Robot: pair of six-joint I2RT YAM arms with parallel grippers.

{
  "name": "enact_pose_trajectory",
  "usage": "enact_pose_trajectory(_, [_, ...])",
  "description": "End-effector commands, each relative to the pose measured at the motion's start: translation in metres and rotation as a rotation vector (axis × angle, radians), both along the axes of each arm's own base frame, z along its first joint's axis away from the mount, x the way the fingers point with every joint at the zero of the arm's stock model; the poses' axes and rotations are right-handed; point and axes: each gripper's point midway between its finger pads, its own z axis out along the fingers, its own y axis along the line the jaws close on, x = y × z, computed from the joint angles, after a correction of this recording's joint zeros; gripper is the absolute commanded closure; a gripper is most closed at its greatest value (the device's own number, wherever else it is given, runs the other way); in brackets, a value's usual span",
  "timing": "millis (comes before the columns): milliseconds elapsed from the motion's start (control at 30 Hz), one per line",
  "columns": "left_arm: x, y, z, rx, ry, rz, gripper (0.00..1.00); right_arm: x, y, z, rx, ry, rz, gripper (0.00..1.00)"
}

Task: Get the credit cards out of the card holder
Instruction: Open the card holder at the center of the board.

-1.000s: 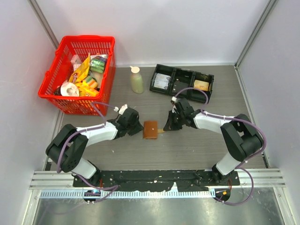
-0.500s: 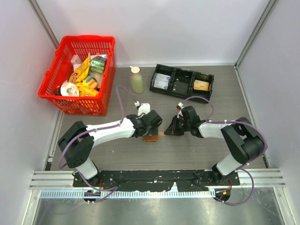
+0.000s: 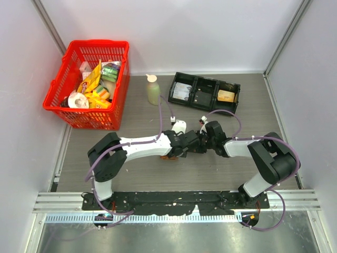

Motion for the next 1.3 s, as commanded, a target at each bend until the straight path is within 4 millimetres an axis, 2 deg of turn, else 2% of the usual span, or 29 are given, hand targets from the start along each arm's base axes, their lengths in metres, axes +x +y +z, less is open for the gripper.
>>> enact_pose_trajectory(0, [0.003, -0.003, 0.005, 0.077, -0.039, -0.019, 0.15, -0.002, -0.007, -0.003, -0.02, -0.01, -0.012, 0.99])
enact_pose_trajectory(267, [0.0, -0.002, -0.011, 0.138, -0.017, -0.034, 0.25, -0.007, -0.011, -0.008, -0.031, -0.009, -0.012, 0.99])
enact_pose_trajectory(400, [-0.004, -0.005, -0.011, 0.146, -0.016, -0.047, 0.37, -0.006, -0.013, -0.007, -0.031, -0.012, -0.019, 0.99])
enact_pose_trajectory(600, [0.0, -0.003, 0.005, 0.127, -0.055, -0.036, 0.62, -0.008, -0.017, -0.009, -0.052, -0.016, -0.013, 0.99])
enact_pose_trajectory(767, [0.004, 0.001, 0.025, 0.117, -0.099, -0.028, 0.71, -0.01, -0.017, -0.009, -0.059, -0.018, 0.001, 0.99])
enact_pose_trajectory(833, [0.006, 0.005, 0.034, 0.114, -0.12, -0.019, 0.77, -0.011, -0.018, -0.01, -0.062, -0.015, 0.006, 0.99])
enact_pose_trajectory(1000, [0.017, 0.024, 0.049, 0.096, -0.137, 0.025, 0.82, -0.012, -0.019, -0.01, -0.074, -0.014, 0.015, 0.99])
enact_pose_trajectory(1067, [0.023, 0.035, 0.051, 0.088, -0.138, 0.049, 0.89, -0.013, -0.021, -0.01, -0.086, -0.014, 0.02, 0.99])
enact_pose_trajectory(1200, [0.027, 0.056, 0.043, 0.07, -0.107, 0.09, 1.0, -0.009, -0.026, -0.005, -0.116, -0.03, 0.017, 0.99])
enact_pose_trajectory(1267, [0.027, 0.065, 0.034, 0.046, -0.07, 0.114, 1.0, -0.007, -0.03, -0.003, -0.137, -0.038, 0.01, 0.99])
